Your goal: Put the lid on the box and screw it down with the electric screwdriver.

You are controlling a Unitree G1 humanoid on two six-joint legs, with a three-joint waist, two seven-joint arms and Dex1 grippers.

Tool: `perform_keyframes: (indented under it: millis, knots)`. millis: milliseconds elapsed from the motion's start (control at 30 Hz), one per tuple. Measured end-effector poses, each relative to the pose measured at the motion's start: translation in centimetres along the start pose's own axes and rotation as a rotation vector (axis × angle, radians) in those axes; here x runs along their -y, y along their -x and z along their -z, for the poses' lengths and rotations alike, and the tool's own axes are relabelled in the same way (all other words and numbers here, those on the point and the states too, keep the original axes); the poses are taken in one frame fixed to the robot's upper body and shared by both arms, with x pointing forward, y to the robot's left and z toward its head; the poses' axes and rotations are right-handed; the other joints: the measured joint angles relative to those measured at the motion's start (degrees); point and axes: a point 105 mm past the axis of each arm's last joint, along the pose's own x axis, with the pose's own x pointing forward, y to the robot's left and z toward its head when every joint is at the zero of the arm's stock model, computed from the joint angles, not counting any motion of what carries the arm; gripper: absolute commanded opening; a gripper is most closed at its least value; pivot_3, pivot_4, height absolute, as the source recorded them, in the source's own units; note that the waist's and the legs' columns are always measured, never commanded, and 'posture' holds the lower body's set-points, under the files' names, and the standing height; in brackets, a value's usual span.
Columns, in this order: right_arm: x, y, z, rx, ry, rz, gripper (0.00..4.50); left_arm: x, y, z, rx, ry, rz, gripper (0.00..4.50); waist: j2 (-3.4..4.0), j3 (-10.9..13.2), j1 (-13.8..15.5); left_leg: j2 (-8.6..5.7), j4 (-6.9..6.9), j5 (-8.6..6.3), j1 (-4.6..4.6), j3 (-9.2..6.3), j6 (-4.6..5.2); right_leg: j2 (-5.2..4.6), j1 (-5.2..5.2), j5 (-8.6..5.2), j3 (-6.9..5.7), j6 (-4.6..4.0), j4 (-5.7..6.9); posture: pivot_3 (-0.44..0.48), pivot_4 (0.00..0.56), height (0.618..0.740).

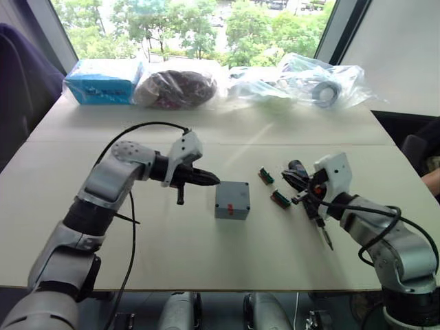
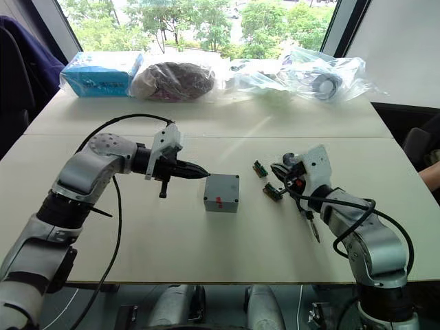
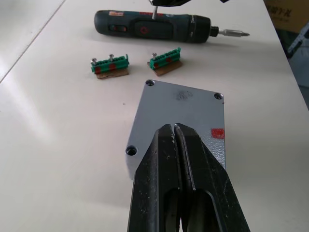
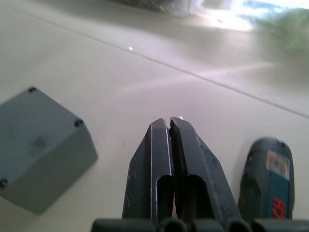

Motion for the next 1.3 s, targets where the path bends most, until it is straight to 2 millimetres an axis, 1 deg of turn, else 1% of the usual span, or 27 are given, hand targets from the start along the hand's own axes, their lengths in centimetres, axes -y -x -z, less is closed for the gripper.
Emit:
perform_keyframes:
  millis: [33, 100, 200, 267, 400, 500, 633, 900, 1300]
  knots:
    - [-0.8, -0.5, -0.3, 0.015, -0.007, -0.034, 0.03, 0.0, 0.3, 0.2, 0.0, 0.014, -0.009, 0.0, 0.0, 0.0, -0.07, 0.11, 0.0, 0.0, 0.0, 0.0, 0.0, 0.03, 0.0, 0.0, -0.01, 0.0, 0.01, 0.0, 0.15, 0.74]
    - [-2.0, -1.2, -0.2, 0.015, -0.018, -0.082, 0.03, 0.3, 0.7, 0.6, -0.002, 0.038, -0.019, 0.0, 0.01, 0.01, 0.16, 0.12, 0.0, 0.0, 0.0, 0.0, -0.01, 0.04, 0.01, 0.0, -0.03, 0.0, 0.01, 0.0, 0.15, 0.74]
    - [-2.9, -1.8, 0.4, -0.002, -0.031, -0.118, 0.03, 0.5, 1.2, 1.5, -0.019, 0.055, -0.046, 0.0, 0.02, 0.01, 0.46, 0.08, 0.01, 0.0, -0.02, 0.03, -0.01, 0.01, 0.02, 0.0, -0.01, -0.01, -0.02, 0.0, 0.15, 0.74]
    - [-3.0, -2.0, 0.9, -0.016, -0.031, -0.124, 0.03, 0.6, 1.4, 1.7, -0.024, 0.065, -0.064, 0.0, 0.02, 0.02, 0.56, 0.05, 0.02, 0.01, -0.02, 0.04, -0.01, -0.01, 0.03, -0.01, -0.01, -0.04, -0.03, 0.0, 0.15, 0.74]
    - [-3.5, -2.4, 1.5, -0.031, -0.021, -0.145, 0.03, 0.5, 1.7, 1.1, 0.005, 0.069, -0.096, 0.0, 0.02, 0.01, 0.44, 0.06, 0.04, 0.01, -0.02, 0.04, -0.01, -0.01, 0.03, -0.01, 0.0, -0.04, -0.02, 0.0, 0.15, 0.74]
    - [-3.5, -2.6, 1.8, -0.038, -0.02, -0.148, 0.03, 0.8, 1.6, 0.9, 0.016, 0.067, -0.094, 0.0, 0.02, 0.01, 0.42, 0.08, 0.04, 0.01, -0.01, 0.04, -0.01, 0.01, 0.02, 0.0, 0.0, -0.02, -0.01, 0.0, 0.15, 0.74]
    - [-3.0, -2.7, 2.2, -0.051, -0.011, -0.128, 0.03, 0.8, 1.4, 1.3, 0.009, 0.089, -0.106, 0.0, 0.03, 0.02, 0.39, 0.08, 0.04, 0.01, -0.01, 0.05, -0.02, 0.01, 0.02, 0.0, 0.0, -0.02, -0.01, 0.0, 0.15, 0.74]
    - [-2.9, -2.9, 2.9, -0.073, -0.003, -0.128, 0.03, 0.8, 1.3, 1.3, 0.016, 0.09, -0.111, 0.0, 0.03, 0.02, 0.38, 0.08, 0.03, 0.01, -0.01, 0.06, -0.02, 0.02, 0.02, 0.0, 0.0, -0.02, -0.01, 0.0, 0.15, 0.74]
    - [-3.0, -3.1, 2.6, -0.057, -0.003, -0.129, 0.03, 0.9, 1.1, 1.4, 0.021, 0.095, -0.108, 0.0, 0.03, 0.02, 0.37, 0.08, 0.04, 0.01, -0.01, 0.06, -0.02, 0.02, 0.02, 0.0, 0.0, -0.03, -0.01, 0.0, 0.15, 0.74]
